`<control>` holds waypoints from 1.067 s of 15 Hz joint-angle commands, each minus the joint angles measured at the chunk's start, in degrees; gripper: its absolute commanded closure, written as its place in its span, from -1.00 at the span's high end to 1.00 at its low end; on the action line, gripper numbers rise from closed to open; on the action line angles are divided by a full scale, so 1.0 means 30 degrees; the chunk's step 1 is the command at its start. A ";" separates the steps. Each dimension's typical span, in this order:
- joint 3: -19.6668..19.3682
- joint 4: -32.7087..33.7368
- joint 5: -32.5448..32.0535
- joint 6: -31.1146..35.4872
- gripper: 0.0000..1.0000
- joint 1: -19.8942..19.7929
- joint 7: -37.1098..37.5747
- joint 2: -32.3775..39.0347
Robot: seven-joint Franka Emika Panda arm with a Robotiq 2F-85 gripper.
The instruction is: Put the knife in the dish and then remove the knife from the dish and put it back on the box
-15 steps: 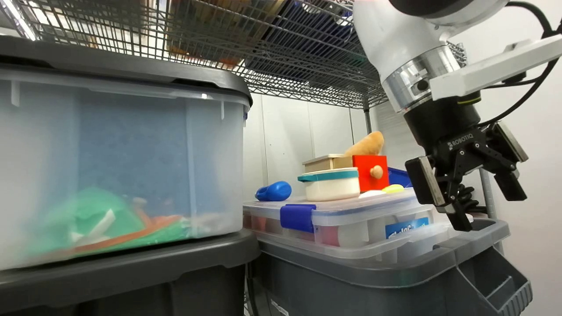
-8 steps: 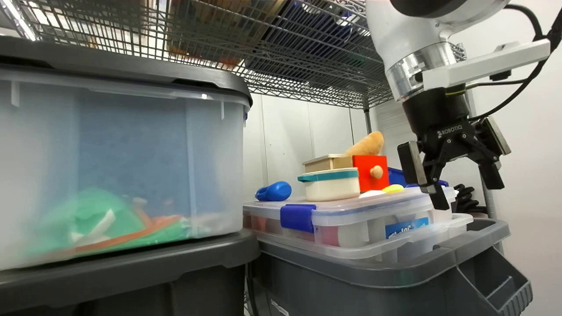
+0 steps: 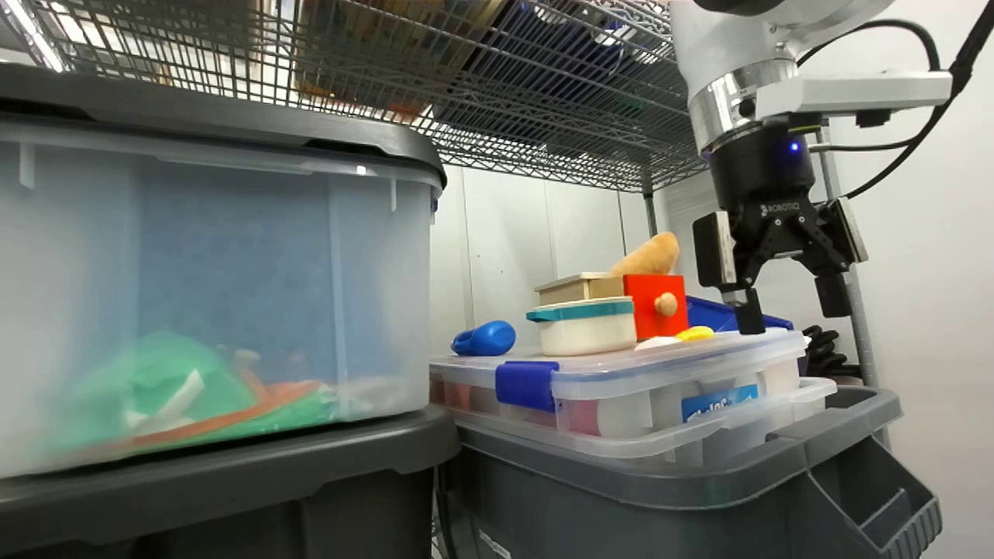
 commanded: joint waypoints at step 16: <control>-0.1001 0.2472 0.1014 0.4248 1.00 0.0309 -0.4339 0.0610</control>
